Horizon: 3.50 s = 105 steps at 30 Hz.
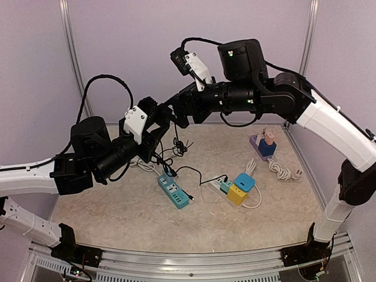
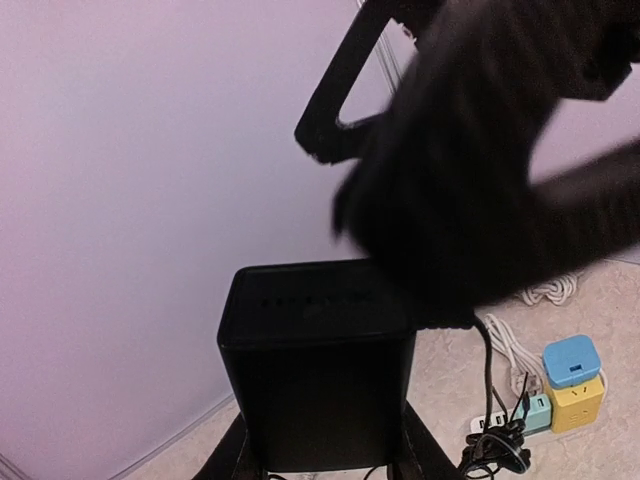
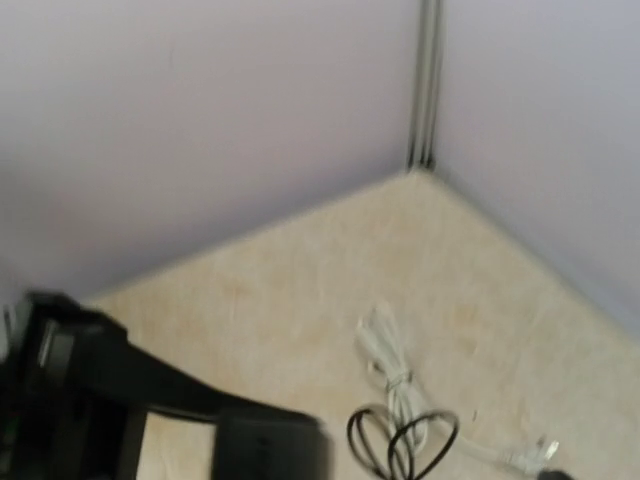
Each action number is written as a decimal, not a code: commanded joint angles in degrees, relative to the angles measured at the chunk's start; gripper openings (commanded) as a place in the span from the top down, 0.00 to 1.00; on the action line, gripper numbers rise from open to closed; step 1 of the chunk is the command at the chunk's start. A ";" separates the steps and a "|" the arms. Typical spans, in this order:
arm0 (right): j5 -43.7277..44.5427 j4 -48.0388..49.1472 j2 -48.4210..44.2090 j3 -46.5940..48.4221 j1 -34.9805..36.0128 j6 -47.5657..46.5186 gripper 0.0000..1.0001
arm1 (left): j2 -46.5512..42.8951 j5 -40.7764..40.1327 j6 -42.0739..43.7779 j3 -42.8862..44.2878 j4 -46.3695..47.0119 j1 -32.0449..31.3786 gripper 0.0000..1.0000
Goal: Insert the plug
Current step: Adjust the plug, then insert the plug into the socket.
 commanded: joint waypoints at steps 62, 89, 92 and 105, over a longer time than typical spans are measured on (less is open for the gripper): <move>9.11 43.14 16.99 -45.84 0.05 15.37 1.00 | -5.96 -3.53 -38.44 -20.12 -9.91 17.80 0.19; 13.77 32.05 23.74 -40.03 0.00 10.70 1.00 | -5.95 -2.95 -37.78 -20.91 -8.76 20.96 0.18; 13.97 29.71 25.89 -38.54 -0.02 10.80 1.00 | -5.47 -2.84 -37.80 -20.84 -8.16 23.84 0.18; 10.27 24.96 33.95 -38.72 -0.30 10.78 1.00 | -5.54 -6.65 -41.82 -27.63 -1.80 45.58 0.17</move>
